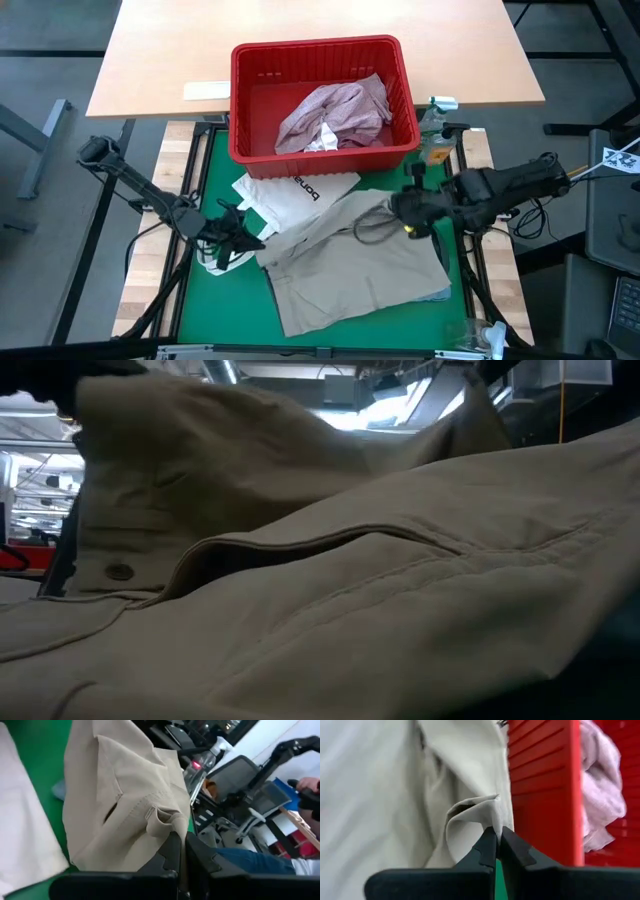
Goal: Fold laundry
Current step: Fold the gray shorts
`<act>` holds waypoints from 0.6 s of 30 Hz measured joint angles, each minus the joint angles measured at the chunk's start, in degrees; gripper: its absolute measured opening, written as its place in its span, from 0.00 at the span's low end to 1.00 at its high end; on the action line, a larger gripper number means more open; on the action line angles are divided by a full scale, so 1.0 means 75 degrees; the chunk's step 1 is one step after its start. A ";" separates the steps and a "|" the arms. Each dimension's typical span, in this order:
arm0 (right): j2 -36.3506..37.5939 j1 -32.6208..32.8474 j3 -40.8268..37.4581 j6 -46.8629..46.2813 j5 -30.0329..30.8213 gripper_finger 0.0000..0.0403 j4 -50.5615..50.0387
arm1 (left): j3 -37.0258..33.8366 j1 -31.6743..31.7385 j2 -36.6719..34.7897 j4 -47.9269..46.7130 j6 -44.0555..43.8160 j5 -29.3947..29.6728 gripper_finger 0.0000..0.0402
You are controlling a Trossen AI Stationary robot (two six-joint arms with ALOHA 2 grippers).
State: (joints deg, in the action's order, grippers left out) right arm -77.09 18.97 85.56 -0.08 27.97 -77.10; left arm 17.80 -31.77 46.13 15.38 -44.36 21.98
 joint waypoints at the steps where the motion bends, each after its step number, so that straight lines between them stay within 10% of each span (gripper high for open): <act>1: 0.0010 0.0216 0.0000 -0.0291 0.0036 0.03 -0.0167 | 0.0000 -0.0158 0.0073 0.0042 -0.0002 0.0142 0.01; 9: 0.0025 0.1884 0.0000 -0.2394 0.0333 0.03 -0.0988 | 0.0092 -0.1083 0.1767 0.1883 0.0000 0.0603 0.01; 18: 0.0025 0.3350 0.0000 -0.4893 0.0329 0.03 -0.1476 | 0.2331 -0.1567 0.4736 0.1805 0.0435 0.0270 0.01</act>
State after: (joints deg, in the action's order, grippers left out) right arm -76.90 44.10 85.56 -36.77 30.44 -88.17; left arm 35.29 -43.52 81.65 28.92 -41.10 24.00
